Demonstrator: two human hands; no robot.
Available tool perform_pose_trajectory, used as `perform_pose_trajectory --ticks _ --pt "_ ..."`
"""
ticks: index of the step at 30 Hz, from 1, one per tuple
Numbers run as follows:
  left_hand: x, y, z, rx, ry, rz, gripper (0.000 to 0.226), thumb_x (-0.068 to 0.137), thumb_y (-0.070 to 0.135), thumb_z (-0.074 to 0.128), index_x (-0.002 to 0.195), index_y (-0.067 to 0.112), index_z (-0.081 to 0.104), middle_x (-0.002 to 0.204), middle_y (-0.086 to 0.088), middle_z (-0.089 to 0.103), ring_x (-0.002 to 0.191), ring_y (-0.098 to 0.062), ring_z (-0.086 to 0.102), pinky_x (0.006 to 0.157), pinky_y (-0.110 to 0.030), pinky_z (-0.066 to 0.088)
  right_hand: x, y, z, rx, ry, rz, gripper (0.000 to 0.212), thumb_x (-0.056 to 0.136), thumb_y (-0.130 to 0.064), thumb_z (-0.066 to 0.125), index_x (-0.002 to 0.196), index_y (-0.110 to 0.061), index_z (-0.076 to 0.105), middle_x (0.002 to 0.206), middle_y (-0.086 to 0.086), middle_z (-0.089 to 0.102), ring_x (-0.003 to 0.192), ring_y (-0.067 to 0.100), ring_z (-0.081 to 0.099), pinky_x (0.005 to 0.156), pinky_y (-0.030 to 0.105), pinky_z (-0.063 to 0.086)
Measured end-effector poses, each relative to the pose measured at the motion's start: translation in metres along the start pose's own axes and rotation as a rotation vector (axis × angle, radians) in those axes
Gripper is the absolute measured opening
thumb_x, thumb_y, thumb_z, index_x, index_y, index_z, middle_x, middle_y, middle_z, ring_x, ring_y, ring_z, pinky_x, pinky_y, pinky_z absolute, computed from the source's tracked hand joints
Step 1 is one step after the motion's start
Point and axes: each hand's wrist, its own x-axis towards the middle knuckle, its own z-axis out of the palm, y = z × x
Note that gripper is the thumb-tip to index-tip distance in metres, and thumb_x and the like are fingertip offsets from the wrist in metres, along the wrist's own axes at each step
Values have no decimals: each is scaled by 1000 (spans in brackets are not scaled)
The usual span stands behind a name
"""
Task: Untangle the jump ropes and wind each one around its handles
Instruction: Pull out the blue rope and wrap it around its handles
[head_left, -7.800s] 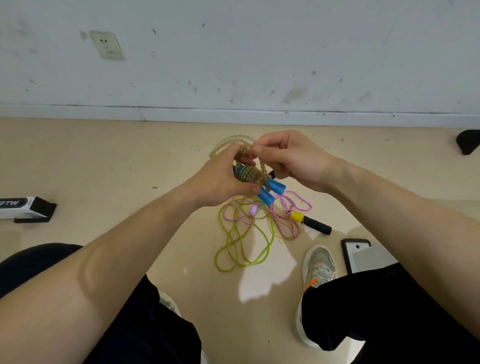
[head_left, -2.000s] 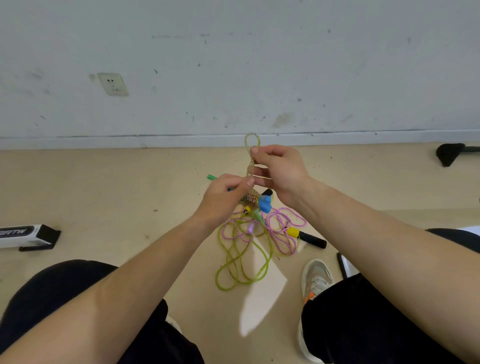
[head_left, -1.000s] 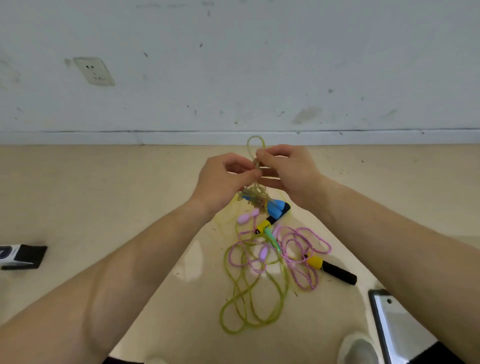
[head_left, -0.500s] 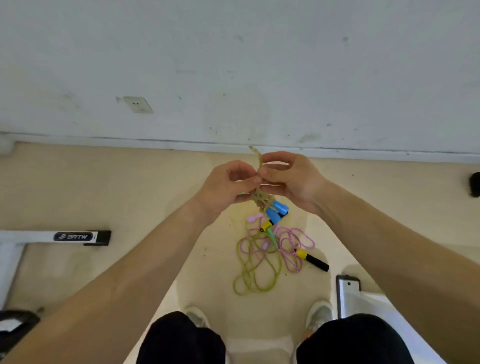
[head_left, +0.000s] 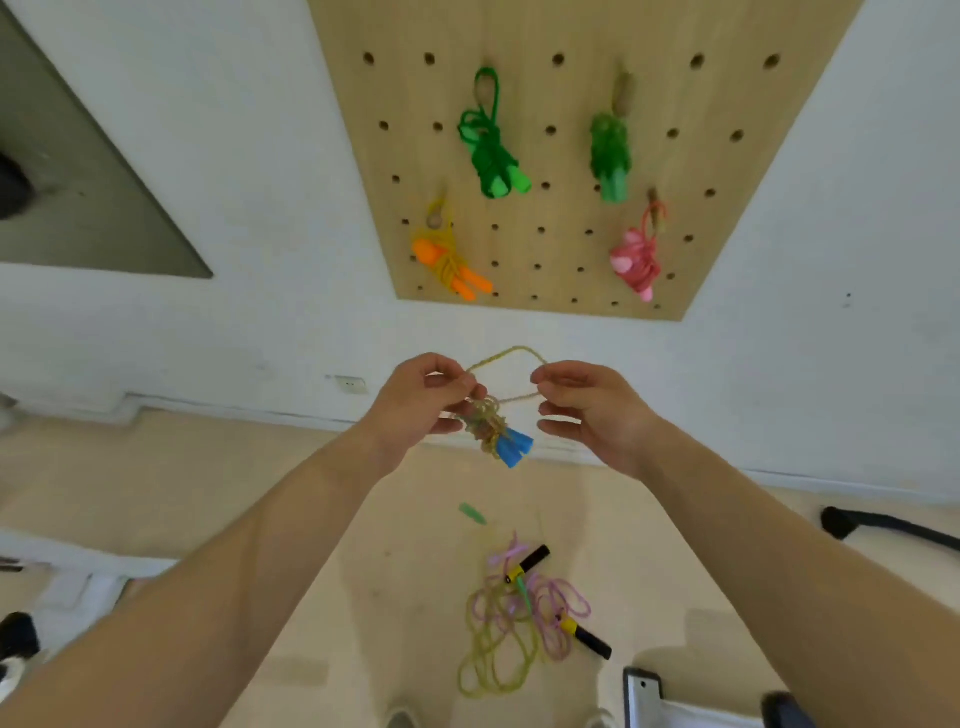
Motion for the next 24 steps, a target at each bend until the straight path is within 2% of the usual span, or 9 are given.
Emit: perform_pose_trajectory --ticks 3,6,8,10,13,18,21,24 --pt "-6 42 -10 43 23 60 7 97 16 63 100 13 58 96 -7 77 79 -17 70 65 -25 55 -10 -39 16 -18 49 -62 8 96 -12 64 97 -12 72 91 4 66 86 19 64 75 31 58" --pt "-8 74 -16 108 40 123 13 98 16 62 109 14 67 96 -8 76 78 -16 68 61 -22 52 -15 -71 33 -30 107 -136 13 99 -14 60 97 -10 72 97 5 68 91 19 66 85 36 60" --pt "-7 93 -20 173 46 177 11 96 21 65 104 17 71 90 -2 75 73 -9 64 58 -19 48 -16 -90 45 -28 138 -174 17 101 -13 55 96 -9 71 98 4 70 93 20 68 89 38 58" --pt "-7 112 -26 200 38 234 6 94 22 68 93 17 72 84 3 72 67 -2 60 54 -15 44 -17 -108 56 -12 175 -214 16 102 -15 54 96 -10 68 94 3 72 88 20 70 85 38 58" --pt "-6 139 -38 203 13 290 9 95 21 66 88 15 69 85 -1 71 54 5 53 48 -11 40 -18 -137 71 -8 235 -262 12 101 -17 57 102 -10 67 87 4 71 76 20 70 75 34 59" --pt "1 187 -56 155 -3 335 11 98 21 61 90 15 65 89 -3 75 63 -7 54 50 -14 42 -12 -188 90 -16 317 -368 17 97 -18 64 109 -5 68 83 7 67 66 17 64 66 31 60" --pt "9 217 -65 89 29 381 9 99 19 60 95 12 64 83 0 75 61 -7 57 47 -13 43 -5 -219 98 -7 347 -435 13 96 -16 66 103 -6 69 81 6 67 66 15 63 64 28 60" --pt "19 248 -76 57 76 411 11 97 20 62 103 11 65 80 2 75 57 -3 61 50 -15 46 5 -252 105 -18 346 -482 7 95 -17 67 97 -11 69 80 6 69 66 13 64 70 32 61"
